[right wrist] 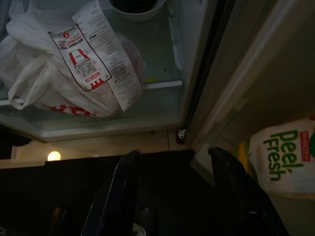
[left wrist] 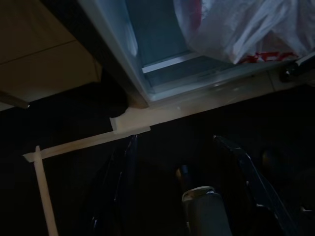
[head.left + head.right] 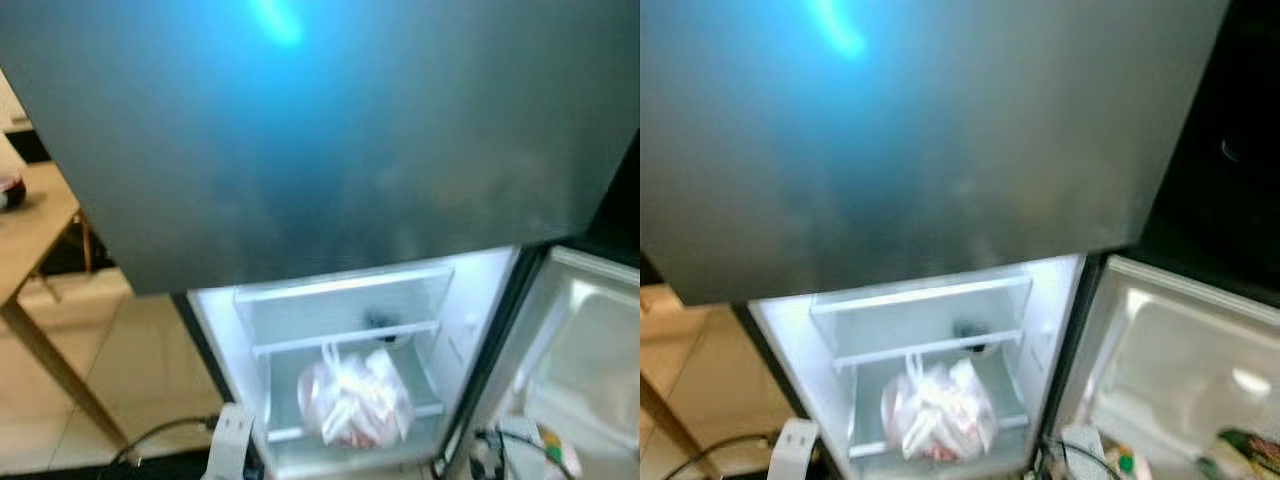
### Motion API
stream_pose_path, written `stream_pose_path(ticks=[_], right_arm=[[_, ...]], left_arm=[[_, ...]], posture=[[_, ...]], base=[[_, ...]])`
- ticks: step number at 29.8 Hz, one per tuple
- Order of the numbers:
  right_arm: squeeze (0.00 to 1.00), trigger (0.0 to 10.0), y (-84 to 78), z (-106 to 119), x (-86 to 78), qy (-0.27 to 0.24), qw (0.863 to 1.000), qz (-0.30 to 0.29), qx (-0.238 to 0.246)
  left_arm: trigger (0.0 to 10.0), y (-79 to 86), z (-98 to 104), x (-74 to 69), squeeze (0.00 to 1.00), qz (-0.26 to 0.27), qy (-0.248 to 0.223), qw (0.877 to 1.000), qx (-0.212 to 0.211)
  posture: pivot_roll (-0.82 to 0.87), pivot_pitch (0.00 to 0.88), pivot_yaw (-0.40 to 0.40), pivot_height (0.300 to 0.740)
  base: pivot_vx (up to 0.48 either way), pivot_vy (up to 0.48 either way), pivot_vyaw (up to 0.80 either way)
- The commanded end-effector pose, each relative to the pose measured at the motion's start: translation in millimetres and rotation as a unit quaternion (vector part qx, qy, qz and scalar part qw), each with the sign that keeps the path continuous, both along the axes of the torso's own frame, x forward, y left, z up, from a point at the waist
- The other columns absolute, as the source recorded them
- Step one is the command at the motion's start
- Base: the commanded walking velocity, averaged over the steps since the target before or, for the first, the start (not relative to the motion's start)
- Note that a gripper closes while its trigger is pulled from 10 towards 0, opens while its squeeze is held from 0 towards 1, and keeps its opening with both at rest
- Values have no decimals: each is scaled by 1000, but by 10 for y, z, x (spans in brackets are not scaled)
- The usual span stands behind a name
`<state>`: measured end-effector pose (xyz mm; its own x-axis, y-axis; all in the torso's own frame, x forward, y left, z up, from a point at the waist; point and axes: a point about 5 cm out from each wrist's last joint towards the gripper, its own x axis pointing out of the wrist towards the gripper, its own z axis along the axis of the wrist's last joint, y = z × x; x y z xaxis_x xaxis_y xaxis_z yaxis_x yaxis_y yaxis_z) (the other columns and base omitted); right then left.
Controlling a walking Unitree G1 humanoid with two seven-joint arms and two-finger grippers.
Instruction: Restocking fridge
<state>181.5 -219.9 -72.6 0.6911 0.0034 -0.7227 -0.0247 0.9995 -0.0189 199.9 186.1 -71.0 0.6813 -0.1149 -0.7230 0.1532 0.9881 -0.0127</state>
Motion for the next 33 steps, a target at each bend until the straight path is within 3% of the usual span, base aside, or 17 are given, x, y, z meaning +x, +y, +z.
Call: stream_pose_path(ticks=[1, 15, 33], right_arm=[[0, 10000, 49, -8, -3, -2, 1000, 5, 6], [0, 10000, 110, 34, 102, -15, 1000, 17, 14], [0, 10000, 132, 41, 112, -19, 999, 30, 16]], left_arm=[[10000, 11, -4, -19, 0, 6, -4, 1000, -4], [10000, -86, 43, 74, 0, 5, -24, 1000, -18], [10000, -119, 102, 153, 0, 6, -48, 999, -23]], posture=[[-55, 13, 34, 740], [-58, 10, 34, 740], [-63, 0, 35, 740]], base=[[0, 0, 0], [0, 0, 0], [0, 0, 0]])
